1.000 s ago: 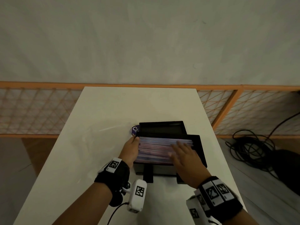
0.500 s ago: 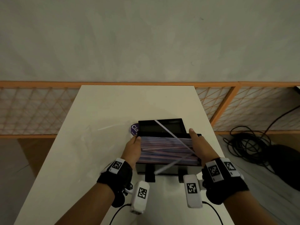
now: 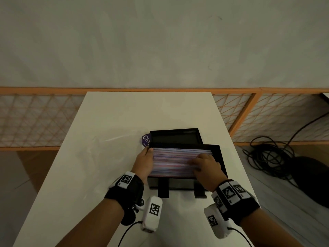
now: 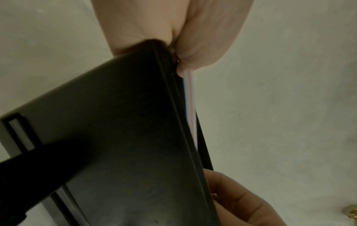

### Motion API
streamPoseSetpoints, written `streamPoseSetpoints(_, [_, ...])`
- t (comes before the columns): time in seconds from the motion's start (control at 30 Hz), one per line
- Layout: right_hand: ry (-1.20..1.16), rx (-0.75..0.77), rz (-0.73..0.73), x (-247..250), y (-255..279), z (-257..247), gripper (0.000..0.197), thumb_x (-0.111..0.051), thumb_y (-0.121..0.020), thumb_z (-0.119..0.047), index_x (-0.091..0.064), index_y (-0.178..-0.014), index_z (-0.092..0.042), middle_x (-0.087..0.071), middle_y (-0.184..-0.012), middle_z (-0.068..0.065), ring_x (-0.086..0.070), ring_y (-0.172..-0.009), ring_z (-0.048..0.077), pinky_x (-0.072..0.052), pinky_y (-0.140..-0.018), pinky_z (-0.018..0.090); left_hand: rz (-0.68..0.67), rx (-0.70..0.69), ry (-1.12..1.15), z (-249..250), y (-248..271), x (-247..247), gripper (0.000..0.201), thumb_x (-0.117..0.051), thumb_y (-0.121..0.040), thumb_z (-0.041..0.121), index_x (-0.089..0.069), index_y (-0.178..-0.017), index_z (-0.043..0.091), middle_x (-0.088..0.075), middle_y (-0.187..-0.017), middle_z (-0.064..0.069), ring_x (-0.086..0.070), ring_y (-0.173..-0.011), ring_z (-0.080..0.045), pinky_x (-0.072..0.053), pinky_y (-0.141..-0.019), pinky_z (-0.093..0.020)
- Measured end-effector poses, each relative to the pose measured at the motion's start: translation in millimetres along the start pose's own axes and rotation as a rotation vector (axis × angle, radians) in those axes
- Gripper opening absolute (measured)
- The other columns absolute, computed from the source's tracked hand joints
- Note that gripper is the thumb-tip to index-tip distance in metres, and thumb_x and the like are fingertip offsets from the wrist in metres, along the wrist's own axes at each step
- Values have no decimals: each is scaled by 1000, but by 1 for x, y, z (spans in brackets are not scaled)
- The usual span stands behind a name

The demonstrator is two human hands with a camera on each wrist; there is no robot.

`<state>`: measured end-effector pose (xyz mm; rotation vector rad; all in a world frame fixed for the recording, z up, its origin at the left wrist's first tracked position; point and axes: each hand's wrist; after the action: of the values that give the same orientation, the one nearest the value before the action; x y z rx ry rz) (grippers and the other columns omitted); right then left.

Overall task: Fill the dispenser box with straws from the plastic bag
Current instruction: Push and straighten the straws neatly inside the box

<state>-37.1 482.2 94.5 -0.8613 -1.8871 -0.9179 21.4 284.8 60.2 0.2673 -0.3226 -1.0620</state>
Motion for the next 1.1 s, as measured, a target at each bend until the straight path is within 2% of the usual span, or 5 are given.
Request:
streamPoseSetpoints(0.33, [-356, -245, 129, 1, -10, -6, 64, -58, -86, -37, -35, -139, -9, -32, -146, 17, -36, -131, 35, -34, -109, 46, 10, 44, 10, 5, 5, 0, 39, -30, -102, 32, -56, -126, 15, -61, -126, -12, -57, -115, -28, -41, -107, -44])
streamPoseSetpoints(0.47, [-318, -323, 484, 14, 0, 2, 67, -56, -86, -40, -30, -142, -13, -30, -150, 14, -28, -137, 33, -27, -110, 52, 19, 125, 59, 6, 10, -1, 47, -32, -99, 43, -59, -123, 12, -63, -122, -11, -59, -111, -28, -43, -105, -40])
streamPoseSetpoints(0.6, [-642, -480, 207, 27, 1, 20, 63, -38, -93, -49, -34, -137, -4, -42, -141, 22, -41, -127, 36, -33, -102, 41, 15, 206, 113, 9, 14, -12, 55, -28, -98, 51, -56, -127, 13, -59, -123, -7, -55, -117, -27, -39, -106, -33])
streamPoseSetpoints(0.9, [-878, -27, 470, 44, 31, 0, 57, -29, -87, -63, -37, -136, -35, -49, -129, -15, -45, -121, 6, -35, -101, 29, -67, -13, 394, 35, 15, 7, 52, -25, -96, 56, -68, -104, 28, -76, -96, 4, -71, -89, -13, -52, -83, -33])
streamPoseSetpoints(1.1, [-921, -26, 431, 38, 31, 3, 53, -23, -83, -67, -46, -122, -39, -60, -115, -13, -56, -107, 5, -44, -93, 31, -67, 2, 371, 46, 16, 14, 66, -16, -93, 62, -58, -126, 23, -65, -123, -8, -62, -112, -24, -44, -104, -43])
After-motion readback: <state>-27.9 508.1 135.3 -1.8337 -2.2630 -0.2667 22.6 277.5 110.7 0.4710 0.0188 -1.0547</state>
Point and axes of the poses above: each hand's wrist, its own y-axis away from the middle knuckle, its own x-axis out of the back of the hand, z = x × y
